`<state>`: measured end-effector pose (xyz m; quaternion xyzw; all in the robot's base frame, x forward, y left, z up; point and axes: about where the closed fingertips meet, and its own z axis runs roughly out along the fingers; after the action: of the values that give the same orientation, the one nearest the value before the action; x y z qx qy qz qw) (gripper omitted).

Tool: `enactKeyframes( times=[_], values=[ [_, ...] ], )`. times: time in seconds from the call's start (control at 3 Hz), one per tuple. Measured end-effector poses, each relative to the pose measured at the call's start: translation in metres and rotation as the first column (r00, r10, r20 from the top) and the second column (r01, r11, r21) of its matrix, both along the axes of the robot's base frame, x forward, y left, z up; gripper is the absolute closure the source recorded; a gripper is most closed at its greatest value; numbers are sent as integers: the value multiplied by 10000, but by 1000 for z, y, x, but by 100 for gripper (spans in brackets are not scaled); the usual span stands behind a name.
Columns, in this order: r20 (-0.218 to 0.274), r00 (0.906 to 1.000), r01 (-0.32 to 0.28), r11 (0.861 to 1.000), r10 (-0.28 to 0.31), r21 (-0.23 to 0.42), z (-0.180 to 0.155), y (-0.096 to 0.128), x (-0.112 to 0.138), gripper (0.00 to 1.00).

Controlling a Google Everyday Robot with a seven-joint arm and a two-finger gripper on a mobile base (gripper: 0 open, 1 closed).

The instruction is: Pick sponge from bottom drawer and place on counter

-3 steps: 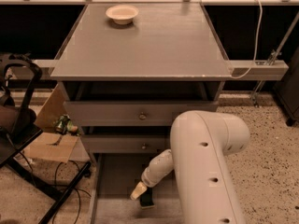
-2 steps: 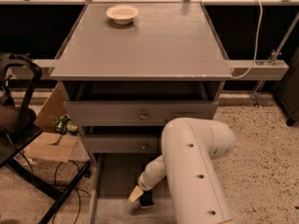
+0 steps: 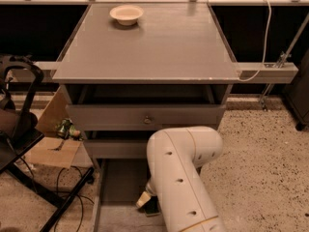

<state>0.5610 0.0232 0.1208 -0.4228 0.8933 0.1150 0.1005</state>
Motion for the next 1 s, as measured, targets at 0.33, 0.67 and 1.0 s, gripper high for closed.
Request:
enactKeyframes(
  times=[0.33, 0.67, 1.0],
  values=[
    [230, 9994, 267, 9993, -261, -271, -3, -14, 11, 0],
    [62, 9986, 523, 9978, -521, -403, -16, -23, 5, 18],
    [27, 9985, 555, 9976, -554, -420, -18, -24, 4, 43]
  ],
)
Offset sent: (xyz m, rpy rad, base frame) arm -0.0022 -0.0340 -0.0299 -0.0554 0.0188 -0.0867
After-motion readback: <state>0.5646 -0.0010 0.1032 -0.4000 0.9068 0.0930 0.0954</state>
